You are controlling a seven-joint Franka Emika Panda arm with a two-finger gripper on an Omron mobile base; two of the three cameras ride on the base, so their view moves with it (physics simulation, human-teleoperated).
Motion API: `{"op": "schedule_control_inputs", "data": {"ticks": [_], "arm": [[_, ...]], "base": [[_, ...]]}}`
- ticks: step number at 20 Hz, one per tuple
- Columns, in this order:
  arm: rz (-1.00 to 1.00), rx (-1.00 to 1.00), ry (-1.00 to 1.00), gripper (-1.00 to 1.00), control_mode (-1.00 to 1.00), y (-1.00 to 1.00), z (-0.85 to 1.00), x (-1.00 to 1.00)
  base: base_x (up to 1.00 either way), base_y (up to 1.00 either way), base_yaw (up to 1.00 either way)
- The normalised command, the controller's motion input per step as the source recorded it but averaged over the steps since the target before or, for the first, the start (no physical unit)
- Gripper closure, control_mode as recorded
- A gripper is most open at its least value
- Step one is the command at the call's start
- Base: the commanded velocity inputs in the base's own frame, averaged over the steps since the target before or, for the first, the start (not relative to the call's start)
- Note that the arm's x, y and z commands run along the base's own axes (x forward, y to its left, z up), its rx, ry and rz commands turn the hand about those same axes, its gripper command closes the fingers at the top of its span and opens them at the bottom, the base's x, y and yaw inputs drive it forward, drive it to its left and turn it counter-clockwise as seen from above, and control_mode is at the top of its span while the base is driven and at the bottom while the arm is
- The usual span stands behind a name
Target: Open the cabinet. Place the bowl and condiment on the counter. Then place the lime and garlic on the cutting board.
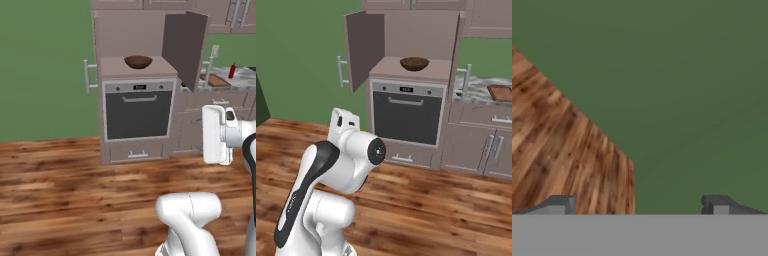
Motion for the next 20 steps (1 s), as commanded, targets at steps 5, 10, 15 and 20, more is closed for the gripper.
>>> {"op": "schedule_control_inputs", "data": {"ticks": [5, 10, 15, 20], "arm": [[0.00, 0.00, 0.00, -1.00, 1.00, 0.00, 0.00, 0.00], [0.00, 0.00, 0.00, -1.00, 1.00, 0.00, 0.00, 0.00], [0.00, 0.00, 0.00, -1.00, 1.00, 0.00, 0.00, 0.00], [0.00, 0.00, 0.00, -1.00, 1.00, 0.00, 0.00, 0.00]], "base": [[0.62, 0.01, 0.00], [0.66, 0.03, 0.00], [0.67, 0.01, 0.00], [0.67, 0.00, 0.00]]}}
